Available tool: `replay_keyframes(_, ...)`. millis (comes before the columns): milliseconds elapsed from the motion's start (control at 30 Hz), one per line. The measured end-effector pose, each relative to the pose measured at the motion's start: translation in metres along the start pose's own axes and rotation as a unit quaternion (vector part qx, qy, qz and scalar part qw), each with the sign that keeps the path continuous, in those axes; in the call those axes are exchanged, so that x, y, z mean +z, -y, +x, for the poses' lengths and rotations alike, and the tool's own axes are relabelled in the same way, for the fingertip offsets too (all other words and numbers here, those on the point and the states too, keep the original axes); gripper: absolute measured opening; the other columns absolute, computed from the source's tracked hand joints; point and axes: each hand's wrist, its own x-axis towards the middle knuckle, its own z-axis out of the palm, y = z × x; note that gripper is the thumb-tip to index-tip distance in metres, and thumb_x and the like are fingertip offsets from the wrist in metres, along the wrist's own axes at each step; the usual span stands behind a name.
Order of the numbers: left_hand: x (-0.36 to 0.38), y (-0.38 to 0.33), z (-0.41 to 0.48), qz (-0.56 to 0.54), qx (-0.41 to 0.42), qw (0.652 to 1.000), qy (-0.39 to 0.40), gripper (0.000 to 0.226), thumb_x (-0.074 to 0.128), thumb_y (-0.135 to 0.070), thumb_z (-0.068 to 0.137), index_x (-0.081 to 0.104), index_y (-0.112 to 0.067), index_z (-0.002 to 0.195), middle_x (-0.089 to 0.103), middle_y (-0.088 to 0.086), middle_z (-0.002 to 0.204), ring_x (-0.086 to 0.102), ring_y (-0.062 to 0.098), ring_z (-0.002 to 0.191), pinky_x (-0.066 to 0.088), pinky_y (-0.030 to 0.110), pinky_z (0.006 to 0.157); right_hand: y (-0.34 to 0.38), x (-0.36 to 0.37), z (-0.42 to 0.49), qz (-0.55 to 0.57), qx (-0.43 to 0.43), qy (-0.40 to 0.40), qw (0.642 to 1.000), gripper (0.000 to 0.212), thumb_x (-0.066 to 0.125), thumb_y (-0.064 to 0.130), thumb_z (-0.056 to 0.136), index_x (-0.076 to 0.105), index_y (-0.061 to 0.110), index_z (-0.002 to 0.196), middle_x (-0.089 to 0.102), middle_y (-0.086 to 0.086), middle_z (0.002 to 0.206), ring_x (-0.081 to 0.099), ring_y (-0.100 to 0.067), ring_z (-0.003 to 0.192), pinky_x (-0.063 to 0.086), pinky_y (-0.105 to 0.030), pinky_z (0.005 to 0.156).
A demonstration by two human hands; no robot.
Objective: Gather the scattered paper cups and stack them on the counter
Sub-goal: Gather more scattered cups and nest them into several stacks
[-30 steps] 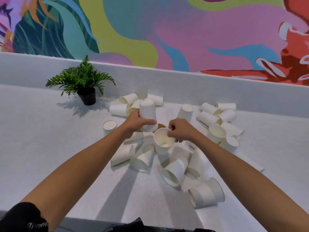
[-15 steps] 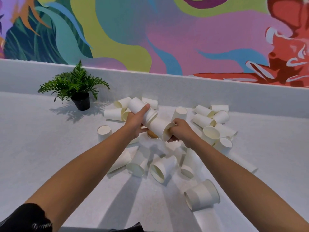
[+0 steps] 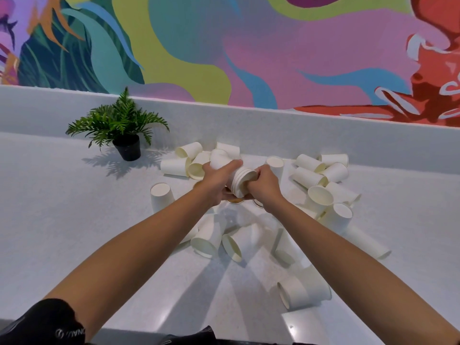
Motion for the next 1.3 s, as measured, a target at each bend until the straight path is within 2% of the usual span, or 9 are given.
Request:
replay_keyframes(167, -0.014, -0.004, 0.001, 0.039, 0.002, 0.997, -0.061, 0.089, 0.079, -0.028, 0.074, 0.018, -0.020, 0.138, 0.054, 0.016, 0.120, 0.064, 0.035, 0.098, 0.058, 0.044, 0.056, -0.006, 0.002, -0.006, 0.000, 0.000, 0.097, 0.995, 0.044, 0.063, 0.004, 0.081, 0.037, 0.015, 0.115, 0.058, -0.010, 0.102, 0.063, -0.028, 0.095, 0.060, -0.040, 0.076)
replay_keyframes(333, -0.038, -0.005, 0.007, 0.052, 0.020, 0.992, -0.112, 0.091, 0.081, -0.032, 0.070, 0.019, -0.022, 0.136, 0.051, 0.013, 0.120, 0.062, 0.031, 0.099, 0.058, 0.041, 0.057, -0.030, -0.003, -0.018, -0.246, -0.001, 0.159, 0.956, 0.075, 0.069, 0.042, 0.078, 0.030, 0.013, 0.136, 0.050, -0.006, 0.121, 0.055, -0.024, 0.099, 0.057, -0.038, 0.074)
replay_keyframes(433, -0.041, 0.000, 0.007, 0.053, 0.016, 0.993, -0.104, 0.091, 0.080, -0.031, 0.071, 0.018, -0.020, 0.137, 0.052, 0.013, 0.120, 0.063, 0.030, 0.097, 0.057, 0.039, 0.056, -0.048, 0.006, -0.029, -0.329, 0.000, 0.205, 0.922, 0.117, 0.068, 0.074, 0.061, 0.015, 0.019, 0.150, 0.026, -0.007, 0.154, 0.038, -0.032, 0.135, 0.047, -0.045, 0.097)
replay_keyframes(500, -0.041, 0.004, 0.007, 0.057, 0.007, 0.994, -0.091, 0.092, 0.080, -0.032, 0.072, 0.018, -0.017, 0.139, 0.053, 0.014, 0.121, 0.063, 0.028, 0.094, 0.056, 0.037, 0.054, -0.057, 0.015, -0.036, -0.391, -0.010, 0.234, 0.890, 0.122, 0.069, 0.075, 0.060, 0.009, 0.020, 0.151, 0.018, -0.012, 0.156, 0.026, -0.038, 0.141, 0.036, -0.050, 0.108)
replay_keyframes(667, -0.039, 0.011, 0.005, 0.059, -0.013, 0.995, -0.081, 0.094, 0.079, -0.032, 0.074, 0.016, -0.017, 0.142, 0.052, 0.013, 0.120, 0.062, 0.031, 0.100, 0.057, 0.041, 0.058, -0.067, 0.028, -0.042, -0.428, -0.040, 0.197, 0.881, 0.082, 0.067, 0.055, 0.075, 0.030, 0.012, 0.134, 0.037, -0.013, 0.131, 0.039, -0.036, 0.119, 0.040, -0.041, 0.086)
replay_keyframes(800, -0.041, 0.008, 0.005, 0.056, -0.014, 0.995, -0.083, 0.094, 0.080, -0.030, 0.075, 0.015, -0.015, 0.142, 0.051, 0.013, 0.115, 0.061, 0.030, 0.096, 0.056, 0.041, 0.057, -0.066, 0.020, -0.036, -0.419, -0.050, 0.165, 0.891, 0.077, 0.062, 0.057, 0.079, 0.033, 0.012, 0.134, 0.035, -0.014, 0.136, 0.034, -0.040, 0.126, 0.039, -0.044, 0.093)
replay_keyframes(933, -0.044, 0.002, 0.007, 0.036, -0.013, 0.996, -0.084, 0.091, 0.080, -0.029, 0.075, 0.018, -0.014, 0.139, 0.055, 0.012, 0.106, 0.063, 0.026, 0.081, 0.057, 0.041, 0.054, -0.044, 0.001, -0.024, -0.260, -0.086, 0.139, 0.952, 0.062, 0.068, 0.034, 0.079, 0.042, 0.013, 0.131, 0.042, -0.009, 0.126, 0.047, -0.029, 0.118, 0.044, -0.041, 0.097)
replay_keyframes(1100, -0.044, 0.003, 0.012, -0.009, -0.012, 0.995, -0.101, 0.087, 0.079, -0.030, 0.075, 0.020, -0.013, 0.137, 0.059, 0.016, 0.113, 0.067, 0.028, 0.079, 0.058, 0.043, 0.054, -0.015, -0.021, -0.022, -0.011, -0.129, 0.078, 0.989, 0.041, 0.053, 0.000, 0.082, 0.055, 0.014, 0.120, 0.055, -0.002, 0.119, 0.055, -0.021, 0.106, 0.050, -0.027, 0.079)
replay_keyframes(1300, -0.037, 0.006, 0.009, -0.055, -0.031, 0.994, -0.084, 0.079, 0.078, -0.032, 0.074, 0.034, -0.011, 0.136, 0.058, 0.019, 0.120, 0.066, 0.031, 0.079, 0.055, 0.040, 0.043, -0.011, -0.017, -0.022, -0.007, -0.172, -0.046, 0.984, 0.020, 0.045, 0.006, 0.090, 0.064, 0.011, 0.089, 0.067, -0.002, 0.090, 0.059, -0.019, 0.084, 0.047, -0.023, 0.069)
